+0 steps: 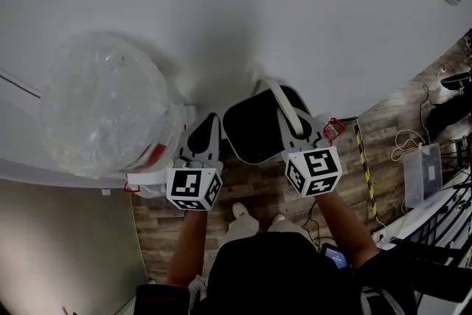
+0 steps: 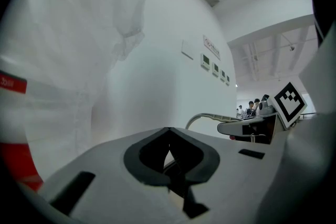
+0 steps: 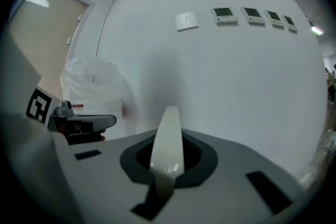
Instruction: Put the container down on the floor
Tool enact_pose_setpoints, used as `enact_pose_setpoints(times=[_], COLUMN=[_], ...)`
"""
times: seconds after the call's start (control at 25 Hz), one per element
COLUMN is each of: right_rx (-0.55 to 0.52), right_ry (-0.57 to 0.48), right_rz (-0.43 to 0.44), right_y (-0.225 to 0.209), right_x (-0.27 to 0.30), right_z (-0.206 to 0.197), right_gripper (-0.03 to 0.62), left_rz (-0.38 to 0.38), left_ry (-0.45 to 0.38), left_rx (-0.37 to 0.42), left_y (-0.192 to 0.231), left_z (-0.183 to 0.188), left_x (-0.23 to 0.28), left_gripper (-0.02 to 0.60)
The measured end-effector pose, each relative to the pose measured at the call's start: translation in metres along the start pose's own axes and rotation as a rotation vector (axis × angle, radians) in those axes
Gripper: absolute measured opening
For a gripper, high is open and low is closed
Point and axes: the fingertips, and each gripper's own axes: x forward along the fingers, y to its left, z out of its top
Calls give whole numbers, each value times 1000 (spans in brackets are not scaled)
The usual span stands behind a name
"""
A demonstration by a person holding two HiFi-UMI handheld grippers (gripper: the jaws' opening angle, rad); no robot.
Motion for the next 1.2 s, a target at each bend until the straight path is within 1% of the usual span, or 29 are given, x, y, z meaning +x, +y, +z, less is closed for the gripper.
enact_pose_setpoints(times=[0.24, 0.4, 0.56, 0.68, 0.8, 1.04, 1.2], right_rx=[-4, -14, -24, -31, -29, -42, -27], right_ry=[3, -13, -27, -27, -26, -28, -32], right_rz=[32, 47, 57, 55, 52, 60, 65], right_y=[-9, -16, -23, -30, -35, -40, -40], right_x=[3, 8, 13, 19, 24, 47, 66], right_z=[-18, -40, -75, -106, -135, -188, -229], right_gripper=[31, 31, 31, 31, 29, 31, 31], left_rz=[27, 27, 26, 12, 18, 15, 22], left_ry=[-3, -30, -40, -42, -36, -22, -30], left_rx=[-3, 11, 22, 24, 31, 42, 80], left_y=[-10, -14, -20, -26, -28, -15, -3], left_z=[-21, -40, -78, -108, -139, -196, -231], left_x=[3, 13, 22, 26, 25, 32, 38], left_gripper=[17, 17, 17, 17, 17, 17, 17])
